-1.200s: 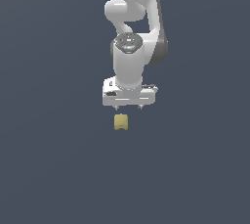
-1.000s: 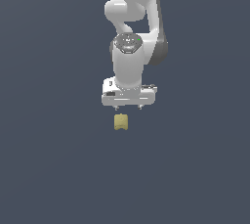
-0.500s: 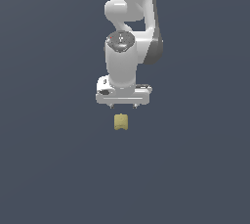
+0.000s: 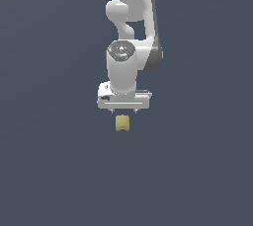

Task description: Pick up the object and move it to a goal position.

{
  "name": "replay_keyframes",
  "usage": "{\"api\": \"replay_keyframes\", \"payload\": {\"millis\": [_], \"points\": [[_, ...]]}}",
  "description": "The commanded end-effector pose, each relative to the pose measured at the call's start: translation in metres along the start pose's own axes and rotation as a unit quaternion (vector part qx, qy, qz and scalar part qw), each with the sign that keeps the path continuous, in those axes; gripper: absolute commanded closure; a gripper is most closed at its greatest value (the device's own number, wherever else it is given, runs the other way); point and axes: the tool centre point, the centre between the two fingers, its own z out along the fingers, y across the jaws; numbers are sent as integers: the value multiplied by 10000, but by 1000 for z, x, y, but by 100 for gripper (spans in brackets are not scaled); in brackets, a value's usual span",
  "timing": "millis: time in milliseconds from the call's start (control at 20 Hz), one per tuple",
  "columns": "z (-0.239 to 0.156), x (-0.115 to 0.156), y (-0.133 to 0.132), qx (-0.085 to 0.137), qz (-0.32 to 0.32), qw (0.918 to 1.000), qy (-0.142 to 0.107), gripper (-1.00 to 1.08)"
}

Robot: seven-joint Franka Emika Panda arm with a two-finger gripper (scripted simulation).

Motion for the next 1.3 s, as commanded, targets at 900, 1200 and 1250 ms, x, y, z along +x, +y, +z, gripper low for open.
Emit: {"api": "replay_keyframes", "payload": {"millis": [900,1200,1250], "points": [[63,-3,10,-38,-98,9999,51,-92],[92,-3,10,-39,-101,9999,58,-92],[96,-3,10,-39,-101,9999,58,-92]]}}
